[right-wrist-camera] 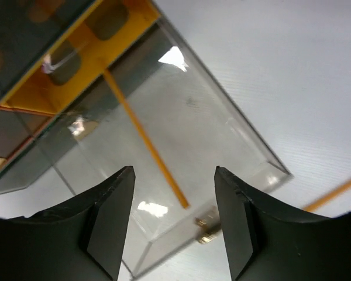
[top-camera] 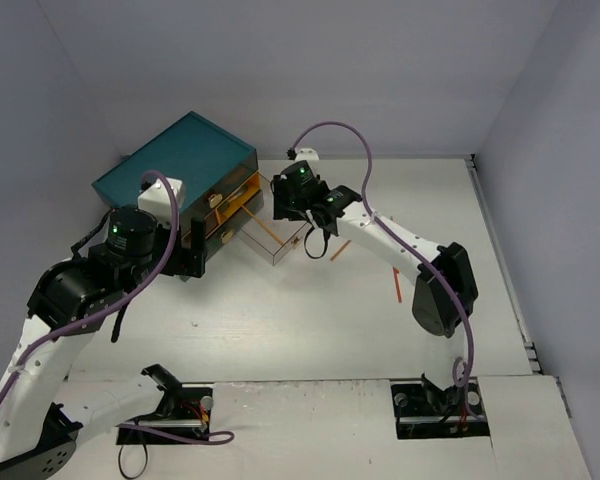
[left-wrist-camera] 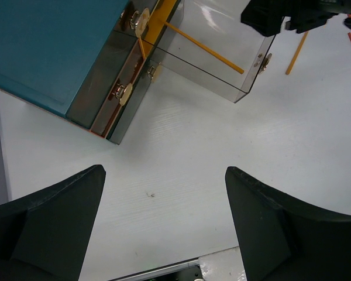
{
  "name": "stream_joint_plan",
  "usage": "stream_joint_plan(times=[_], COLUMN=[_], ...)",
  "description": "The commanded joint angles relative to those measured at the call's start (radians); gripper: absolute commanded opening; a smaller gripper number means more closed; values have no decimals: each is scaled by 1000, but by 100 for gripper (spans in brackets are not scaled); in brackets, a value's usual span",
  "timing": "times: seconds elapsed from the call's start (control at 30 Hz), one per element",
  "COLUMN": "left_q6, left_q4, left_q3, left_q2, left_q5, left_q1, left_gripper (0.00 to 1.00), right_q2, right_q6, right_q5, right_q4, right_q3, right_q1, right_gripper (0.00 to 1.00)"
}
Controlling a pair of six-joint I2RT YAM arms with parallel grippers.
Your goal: Sort the eating utensils into containers
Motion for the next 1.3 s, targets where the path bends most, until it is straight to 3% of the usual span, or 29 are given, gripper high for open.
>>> stream_joint_plan(times=[0.0,0.13,0.27,0.53,0.83,1.0,1.13,1.27], left_q6=[-28,-32,-31,-57,-109,-117,-117,-109], left_q4=[33,33,34,34,29,11,0,0], left_q3=[53,48,38,-3,-96,-119,-120,-123], left_q2=[16,21,20,-24,-127,-170,-192,-201], left_q5=[-2,2,12,49,120,121,96,79], left_q1=[-2,-2,-1,-2,-2,-22,-63,-99], left_gripper=[81,81,81,81,81,81,81,81], right_q2=[-216,-283,-253,-94,49,70,72,35], right_q6=[119,207,272,392,486,535,541,507], right_q5=[209,235,253,243,245,239,231,230], right_q4=[40,40,39,39,41,41,39,39], right_q3=[-130,-285,-366,-389,-387,-425,-445,-442], right_q1=[-95,-182,-211,-217,-214,-212,-203,-197], right_gripper=[59,59,62,62,56,37,3,0])
